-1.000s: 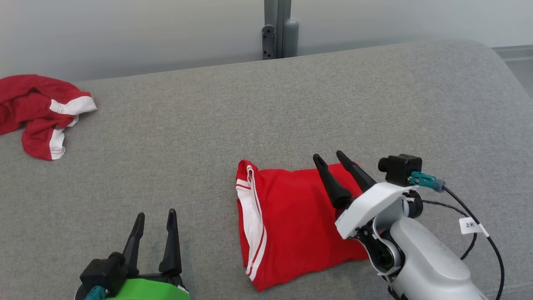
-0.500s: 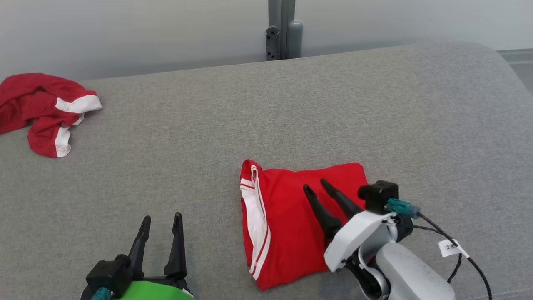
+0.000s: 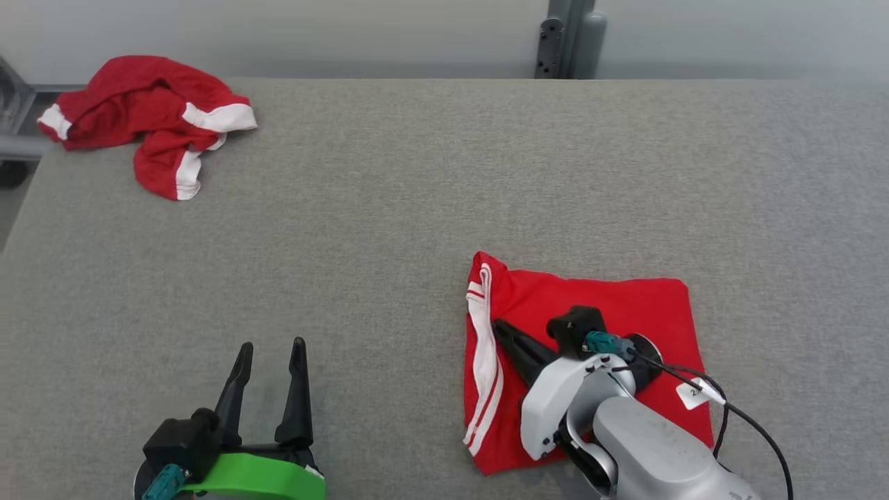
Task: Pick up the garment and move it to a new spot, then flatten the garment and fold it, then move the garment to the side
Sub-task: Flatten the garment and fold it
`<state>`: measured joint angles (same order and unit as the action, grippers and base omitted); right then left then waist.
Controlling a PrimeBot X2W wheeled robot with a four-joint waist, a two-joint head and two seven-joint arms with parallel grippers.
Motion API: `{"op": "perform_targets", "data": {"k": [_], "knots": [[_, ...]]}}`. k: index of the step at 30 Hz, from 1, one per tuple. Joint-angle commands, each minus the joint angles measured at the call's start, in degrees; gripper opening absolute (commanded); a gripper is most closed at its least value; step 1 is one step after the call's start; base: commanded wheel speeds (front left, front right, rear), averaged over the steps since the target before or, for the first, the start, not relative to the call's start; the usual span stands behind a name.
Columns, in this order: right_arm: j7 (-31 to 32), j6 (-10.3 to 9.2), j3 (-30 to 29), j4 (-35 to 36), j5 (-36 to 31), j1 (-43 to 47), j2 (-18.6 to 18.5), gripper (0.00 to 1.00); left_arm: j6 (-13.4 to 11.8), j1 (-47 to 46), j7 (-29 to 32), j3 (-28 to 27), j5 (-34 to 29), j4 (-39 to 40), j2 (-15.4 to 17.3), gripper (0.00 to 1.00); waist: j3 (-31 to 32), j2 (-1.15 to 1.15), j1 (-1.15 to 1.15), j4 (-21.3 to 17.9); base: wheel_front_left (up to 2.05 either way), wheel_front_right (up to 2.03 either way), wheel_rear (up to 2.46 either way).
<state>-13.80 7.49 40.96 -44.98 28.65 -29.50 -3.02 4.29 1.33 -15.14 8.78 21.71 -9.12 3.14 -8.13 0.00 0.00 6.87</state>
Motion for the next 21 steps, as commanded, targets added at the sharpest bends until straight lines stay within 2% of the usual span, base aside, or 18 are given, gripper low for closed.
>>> {"op": "perform_targets", "data": {"k": [1,7,12,16,20,21], "knots": [[-0.42,0.00,1.35,-0.65,0.31,-0.90,0.08,0.00,-0.07,-1.20,0.02,-0.12,0.34,0.16,0.01,1.00,-1.58,0.00,0.00,3.31,0.00,0.00,0.00],[-0.81,0.00,7.04,-1.40,3.59,-2.48,-0.07,0.00,-0.24,-1.03,0.02,-0.50,0.66,0.34,-0.12,1.00,-1.76,0.00,0.00,4.02,0.00,0.00,0.00],[-1.43,0.00,5.88,0.10,4.37,-4.33,0.00,0.00,-0.54,-0.51,0.03,-0.99,0.51,0.83,-0.14,1.00,-1.45,0.00,0.00,1.96,0.00,0.00,0.00],[-1.39,0.00,-0.91,4.98,1.25,-4.34,-0.01,0.00,-0.38,-0.48,0.02,-1.30,-0.30,1.11,-0.13,1.00,-0.84,0.00,0.00,-0.77,0.00,0.00,0.00],[-1.38,0.00,-10.55,11.49,-4.89,-0.76,-0.20,0.00,0.01,-1.40,0.01,-1.34,-1.37,1.17,0.32,1.00,0.16,0.00,0.00,-3.71,0.00,0.00,0.00],[-1.38,0.00,-12.89,13.12,-6.50,0.50,-0.17,0.09,0.09,-1.63,0.01,-1.36,-1.58,1.17,0.40,1.00,0.42,0.00,0.00,-4.37,0.00,0.00,0.00]]}}
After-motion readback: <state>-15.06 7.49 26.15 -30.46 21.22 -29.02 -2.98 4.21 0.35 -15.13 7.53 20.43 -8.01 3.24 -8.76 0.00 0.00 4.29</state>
